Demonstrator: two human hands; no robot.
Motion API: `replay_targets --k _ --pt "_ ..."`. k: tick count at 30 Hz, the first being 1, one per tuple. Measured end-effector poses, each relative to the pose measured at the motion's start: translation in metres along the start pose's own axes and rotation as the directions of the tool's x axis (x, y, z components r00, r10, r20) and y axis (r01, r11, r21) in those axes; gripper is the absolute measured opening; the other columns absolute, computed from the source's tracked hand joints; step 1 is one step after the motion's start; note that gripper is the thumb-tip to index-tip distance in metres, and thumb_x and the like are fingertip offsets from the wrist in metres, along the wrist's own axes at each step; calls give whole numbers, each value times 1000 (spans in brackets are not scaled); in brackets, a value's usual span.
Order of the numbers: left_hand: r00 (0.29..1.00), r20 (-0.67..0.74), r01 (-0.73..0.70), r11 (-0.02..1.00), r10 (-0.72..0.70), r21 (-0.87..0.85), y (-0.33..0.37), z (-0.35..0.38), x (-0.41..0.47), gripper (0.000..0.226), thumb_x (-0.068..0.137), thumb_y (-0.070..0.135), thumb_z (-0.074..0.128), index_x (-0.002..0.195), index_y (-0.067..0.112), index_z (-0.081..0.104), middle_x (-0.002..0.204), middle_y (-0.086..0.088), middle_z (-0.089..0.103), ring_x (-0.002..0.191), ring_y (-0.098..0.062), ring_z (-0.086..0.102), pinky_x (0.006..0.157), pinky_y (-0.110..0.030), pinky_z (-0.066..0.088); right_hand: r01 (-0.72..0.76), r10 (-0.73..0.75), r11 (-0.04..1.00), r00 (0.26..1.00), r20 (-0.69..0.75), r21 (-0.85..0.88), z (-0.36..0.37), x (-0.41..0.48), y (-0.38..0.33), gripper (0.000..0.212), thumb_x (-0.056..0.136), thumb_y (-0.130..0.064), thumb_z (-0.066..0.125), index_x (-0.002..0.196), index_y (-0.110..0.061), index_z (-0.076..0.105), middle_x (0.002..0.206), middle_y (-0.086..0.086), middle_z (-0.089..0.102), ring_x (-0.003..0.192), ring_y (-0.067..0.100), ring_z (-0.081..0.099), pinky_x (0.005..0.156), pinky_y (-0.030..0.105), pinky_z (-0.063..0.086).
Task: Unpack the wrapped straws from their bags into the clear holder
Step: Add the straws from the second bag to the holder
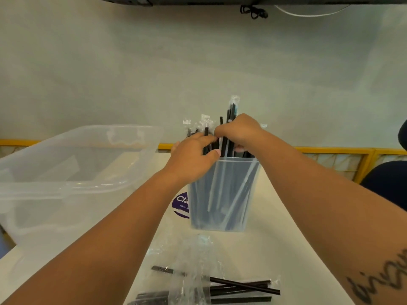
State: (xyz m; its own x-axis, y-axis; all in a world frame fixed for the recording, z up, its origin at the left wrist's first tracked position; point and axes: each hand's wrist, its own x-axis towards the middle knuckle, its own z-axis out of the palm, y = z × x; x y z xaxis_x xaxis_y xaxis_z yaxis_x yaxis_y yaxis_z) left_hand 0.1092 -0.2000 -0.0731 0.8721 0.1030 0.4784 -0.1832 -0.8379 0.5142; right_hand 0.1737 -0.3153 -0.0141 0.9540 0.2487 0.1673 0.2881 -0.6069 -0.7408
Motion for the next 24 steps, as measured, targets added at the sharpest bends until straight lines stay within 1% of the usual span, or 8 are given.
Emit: replay_targets --k 3,7,9,12,15,17,19,24 --pt "1000 0 7 999 -7 -37 -2 2 -1 38 93 30 52 129 18 56 138 -1 49 130 -18 41 111 -42 30 25 -20 980 1000 24 -196 7 2 5 29 77 -34 65 68 -13 46 68 2 50 75 22 56 77 35 53" --pt "1000 8 23 997 -23 -74 1 -2 -6 34 94 26 52 127 15 56 135 -2 51 125 -16 45 99 -22 32 58 -72 974 996 -53 -220 9 2 9 35 71 -39 72 74 -11 51 70 1 52 67 19 54 55 27 41" --pt "1000 6 29 996 -29 -81 2 -4 -7 34 95 24 51 128 17 55 134 -1 52 121 -15 47 92 -19 32 177 -187 981 972 -141 -82 9 0 11 50 69 -35 77 108 -14 53 94 3 58 88 22 58 66 29 43" --pt "999 9 34 996 -33 -86 3 -6 -8 34 95 24 50 128 18 54 132 -1 54 116 -15 50 89 -20 35 394 -397 917 879 -262 -68 3 -4 9 93 72 -27 76 146 -26 20 138 6 38 121 24 43 93 33 41" --pt "998 27 56 997 -55 -45 4 -5 -9 34 96 29 48 126 17 58 125 -3 61 112 -19 55 94 -28 42 519 -577 787 811 -98 -333 2 -4 5 78 87 -27 61 149 -22 14 154 4 22 139 23 25 109 32 27" --pt "996 38 83 996 -85 40 4 -4 -10 32 96 35 45 116 20 64 100 0 68 106 -22 58 94 -35 43 541 -568 719 819 80 -437 5 -4 8 54 96 -26 47 145 -16 29 153 5 29 139 21 29 111 31 26" --pt "993 47 95 982 -104 166 4 -5 -10 33 96 42 40 102 25 67 71 10 57 99 -22 58 91 -37 38 527 -521 688 837 166 -499 8 -5 12 40 99 -26 38 134 -8 46 142 9 45 130 25 41 107 36 34" --pt "996 16 86 969 -92 232 5 -2 -13 33 94 47 40 109 30 64 97 7 62 115 -19 47 105 -47 25 482 -427 627 870 248 -612 5 -13 12 39 101 -36 27 113 -9 52 118 7 56 119 28 48 96 38 37"
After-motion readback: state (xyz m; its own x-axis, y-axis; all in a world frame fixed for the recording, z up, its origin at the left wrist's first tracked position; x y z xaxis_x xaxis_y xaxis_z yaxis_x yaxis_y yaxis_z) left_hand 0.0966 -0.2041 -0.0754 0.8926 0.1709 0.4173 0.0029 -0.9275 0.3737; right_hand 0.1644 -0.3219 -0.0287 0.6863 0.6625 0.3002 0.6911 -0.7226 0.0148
